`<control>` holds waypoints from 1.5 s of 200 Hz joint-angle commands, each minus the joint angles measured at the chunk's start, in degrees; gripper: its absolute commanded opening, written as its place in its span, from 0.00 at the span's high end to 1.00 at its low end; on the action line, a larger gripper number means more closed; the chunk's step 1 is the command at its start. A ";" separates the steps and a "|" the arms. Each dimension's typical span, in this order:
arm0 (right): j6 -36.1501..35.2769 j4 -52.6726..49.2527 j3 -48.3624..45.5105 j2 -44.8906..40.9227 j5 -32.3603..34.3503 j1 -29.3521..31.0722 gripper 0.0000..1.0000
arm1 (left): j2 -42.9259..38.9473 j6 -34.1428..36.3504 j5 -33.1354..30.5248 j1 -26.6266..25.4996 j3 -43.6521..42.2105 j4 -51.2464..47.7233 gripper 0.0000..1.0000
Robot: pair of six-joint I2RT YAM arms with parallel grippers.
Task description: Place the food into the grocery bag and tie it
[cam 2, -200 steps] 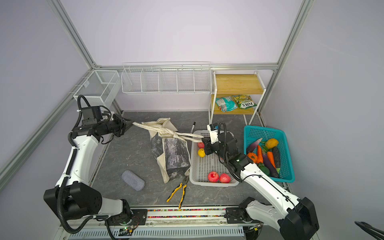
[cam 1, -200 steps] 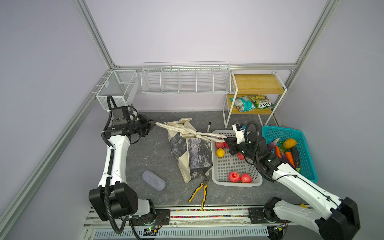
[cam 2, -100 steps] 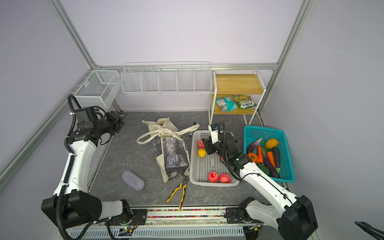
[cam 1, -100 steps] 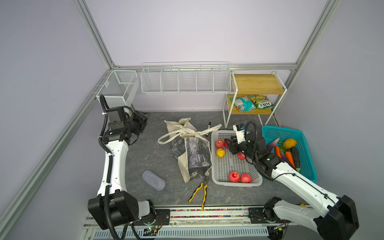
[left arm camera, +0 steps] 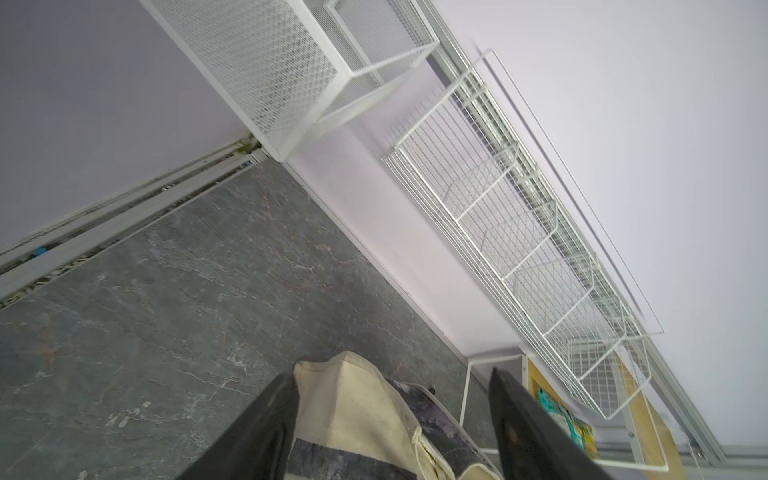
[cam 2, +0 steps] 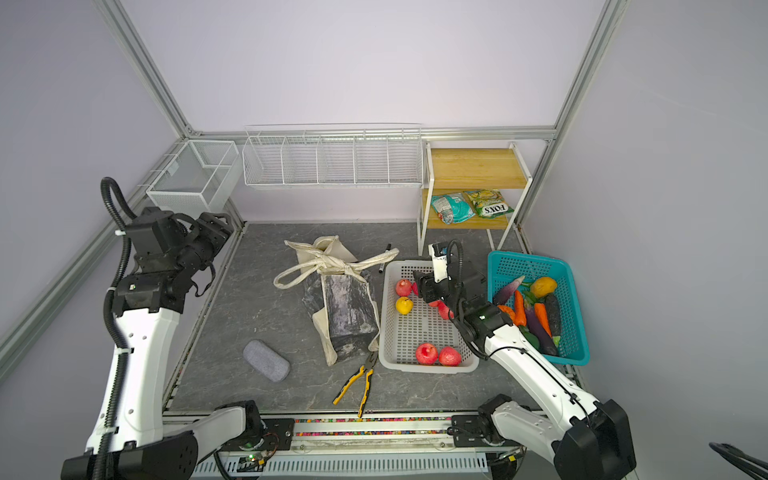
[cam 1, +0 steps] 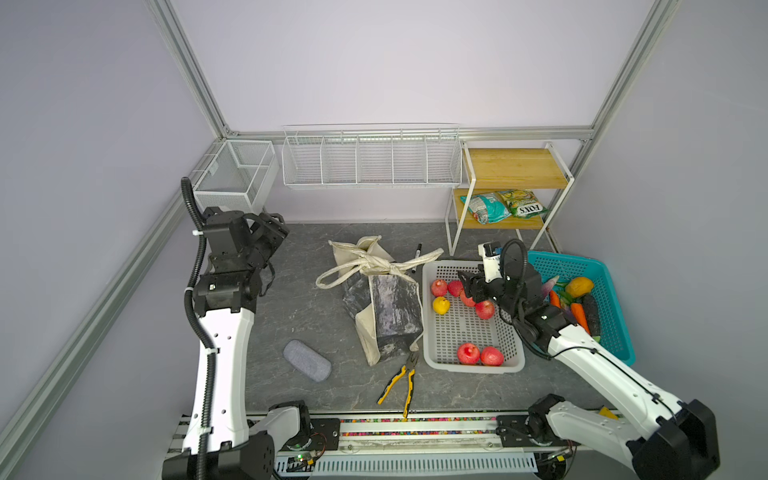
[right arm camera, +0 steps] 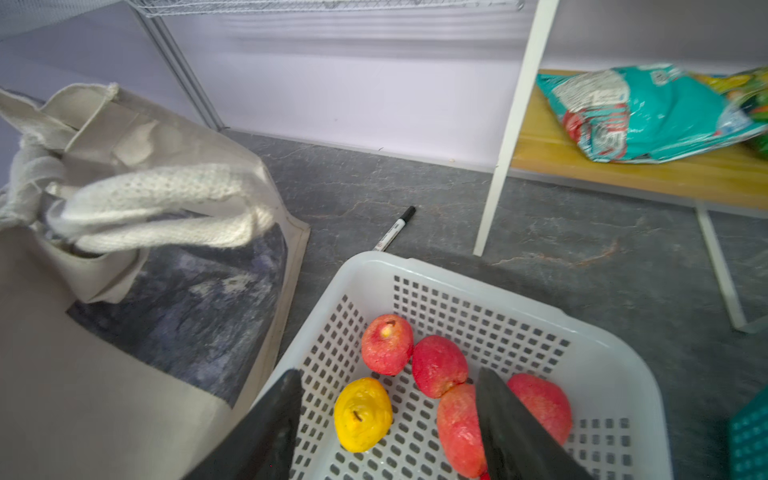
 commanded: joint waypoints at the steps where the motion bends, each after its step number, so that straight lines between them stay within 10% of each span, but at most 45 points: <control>1: -3.58 3.61 -2.46 -3.17 3.07 -2.41 0.22 | -2.92 9.02 -19.22 -4.51 -7.25 6.01 0.21; 42: -5.06 9.56 -8.29 -4.98 8.23 -8.88 0.00 | -7.74 20.36 -31.61 -6.97 -26.59 25.72 0.15; 119: -7.34 25.21 -16.76 4.04 6.20 -26.60 0.11 | -2.96 33.85 -38.25 -6.77 -51.15 59.61 0.01; 300: -6.95 55.42 -25.80 27.30 -0.07 -28.39 0.12 | 20.24 34.74 -23.32 -5.66 -57.07 81.56 0.01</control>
